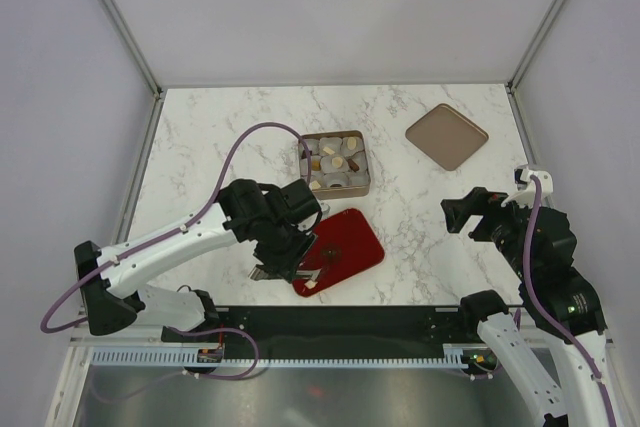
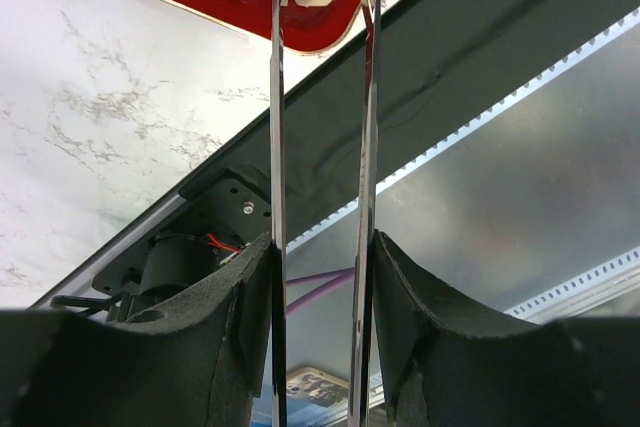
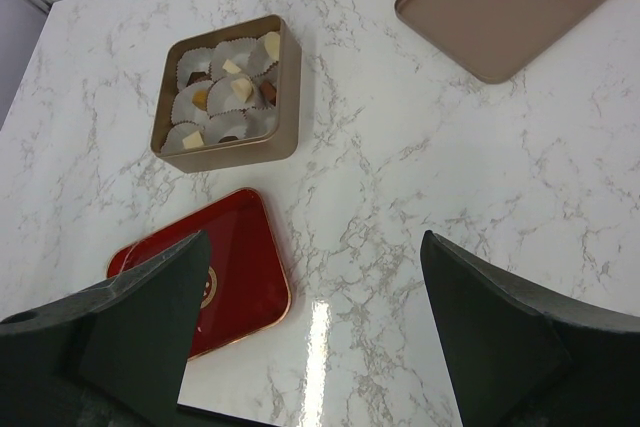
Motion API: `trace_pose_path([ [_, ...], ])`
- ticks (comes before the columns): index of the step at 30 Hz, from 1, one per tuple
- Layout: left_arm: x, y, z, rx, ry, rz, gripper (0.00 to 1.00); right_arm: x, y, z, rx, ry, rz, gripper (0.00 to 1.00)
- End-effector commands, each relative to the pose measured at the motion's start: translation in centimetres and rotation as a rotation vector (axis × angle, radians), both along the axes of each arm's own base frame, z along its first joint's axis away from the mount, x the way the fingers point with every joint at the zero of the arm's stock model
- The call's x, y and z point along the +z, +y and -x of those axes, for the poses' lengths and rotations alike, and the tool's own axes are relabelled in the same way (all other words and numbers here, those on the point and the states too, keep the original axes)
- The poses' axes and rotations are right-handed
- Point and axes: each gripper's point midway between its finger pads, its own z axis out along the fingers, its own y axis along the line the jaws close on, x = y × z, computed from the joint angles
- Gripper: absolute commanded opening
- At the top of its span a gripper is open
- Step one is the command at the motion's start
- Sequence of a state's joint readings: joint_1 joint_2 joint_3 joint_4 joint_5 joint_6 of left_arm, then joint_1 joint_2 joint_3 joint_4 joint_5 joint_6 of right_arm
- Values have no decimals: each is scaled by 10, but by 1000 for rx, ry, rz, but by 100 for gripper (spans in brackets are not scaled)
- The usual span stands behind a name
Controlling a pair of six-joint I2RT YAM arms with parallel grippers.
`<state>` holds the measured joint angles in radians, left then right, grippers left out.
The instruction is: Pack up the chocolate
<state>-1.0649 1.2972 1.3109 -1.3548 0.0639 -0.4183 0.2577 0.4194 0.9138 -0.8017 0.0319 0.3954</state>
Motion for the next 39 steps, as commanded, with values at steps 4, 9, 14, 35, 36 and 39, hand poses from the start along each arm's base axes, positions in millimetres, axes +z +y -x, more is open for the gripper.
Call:
trace_pose_path([
  [4, -1, 15, 22, -60, 90, -44, 49, 7, -3, -2, -13, -37, 1, 95],
  [9, -5, 16, 20, -53, 92, -66, 49, 8, -3, -1, -14, -39, 3, 95],
  [14, -10, 17, 20, -51, 100, -92, 49, 9, -4, -1, -17, -42, 3, 95],
  [35, -17, 19, 15, -44, 79, -143, 43, 8, -4, 0, -19, -42, 3, 95],
  [36, -17, 19, 15, -44, 80, -145, 42, 9, -5, 1, -18, -44, 4, 95],
  [39, -18, 19, 15, -45, 77, -146, 41, 9, -5, 1, -18, -44, 4, 95],
])
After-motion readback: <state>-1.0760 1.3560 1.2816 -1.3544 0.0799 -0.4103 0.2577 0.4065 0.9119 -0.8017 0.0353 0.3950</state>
